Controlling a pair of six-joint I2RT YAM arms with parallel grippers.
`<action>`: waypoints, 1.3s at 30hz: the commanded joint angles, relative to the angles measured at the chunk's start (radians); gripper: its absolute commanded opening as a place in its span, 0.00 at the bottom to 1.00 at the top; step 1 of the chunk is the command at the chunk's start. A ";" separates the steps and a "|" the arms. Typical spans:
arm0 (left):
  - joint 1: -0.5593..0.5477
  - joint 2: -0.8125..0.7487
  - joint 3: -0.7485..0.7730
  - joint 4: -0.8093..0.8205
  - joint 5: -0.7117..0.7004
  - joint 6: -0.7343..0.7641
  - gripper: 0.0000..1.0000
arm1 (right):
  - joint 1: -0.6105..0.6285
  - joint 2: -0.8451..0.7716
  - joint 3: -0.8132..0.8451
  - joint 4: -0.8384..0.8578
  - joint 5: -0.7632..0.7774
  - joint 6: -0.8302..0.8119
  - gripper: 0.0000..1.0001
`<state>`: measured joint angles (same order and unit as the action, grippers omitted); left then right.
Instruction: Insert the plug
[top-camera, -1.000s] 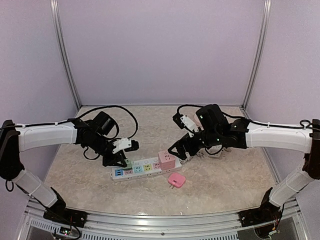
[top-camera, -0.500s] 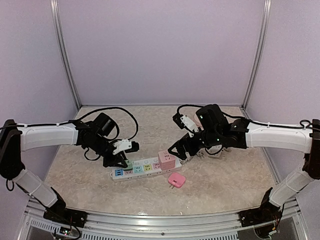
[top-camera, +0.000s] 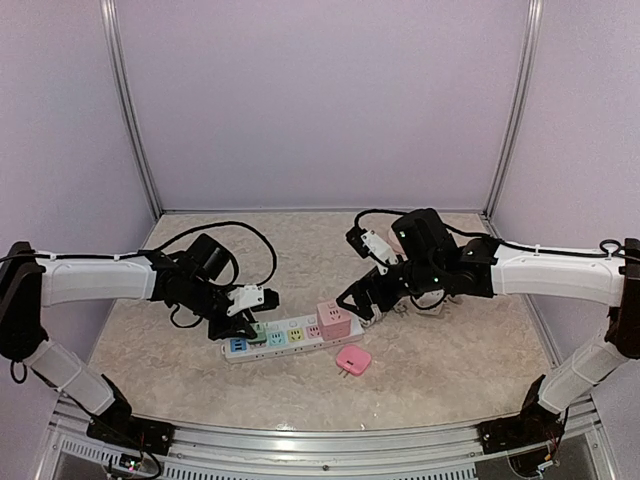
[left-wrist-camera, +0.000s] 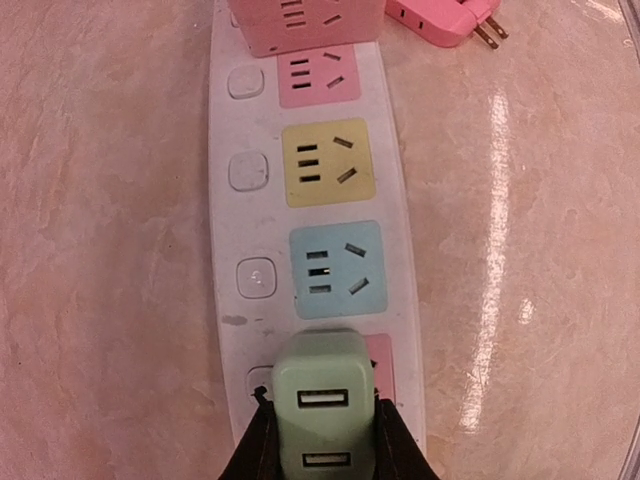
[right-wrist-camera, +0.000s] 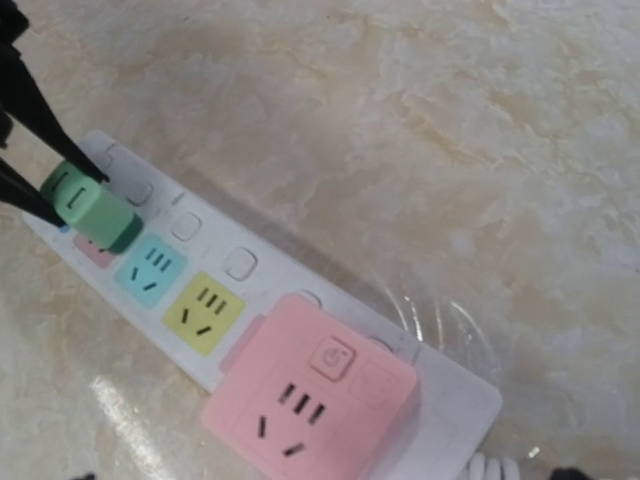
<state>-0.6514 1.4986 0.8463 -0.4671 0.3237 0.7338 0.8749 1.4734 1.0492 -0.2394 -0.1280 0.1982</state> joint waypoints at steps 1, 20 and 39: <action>-0.030 0.107 -0.094 -0.121 -0.101 -0.023 0.00 | -0.007 -0.001 0.035 -0.062 0.061 0.022 0.97; -0.052 0.049 0.126 -0.265 -0.220 -0.056 0.99 | -0.051 -0.107 0.115 -0.311 0.471 0.223 1.00; 0.102 -0.254 0.477 -0.510 -0.272 -0.289 0.99 | -0.205 0.102 0.326 -0.732 0.567 0.323 0.99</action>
<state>-0.6292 1.2911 1.2816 -0.9375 0.0643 0.6636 0.6712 1.5486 1.3476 -0.8955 0.4400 0.4736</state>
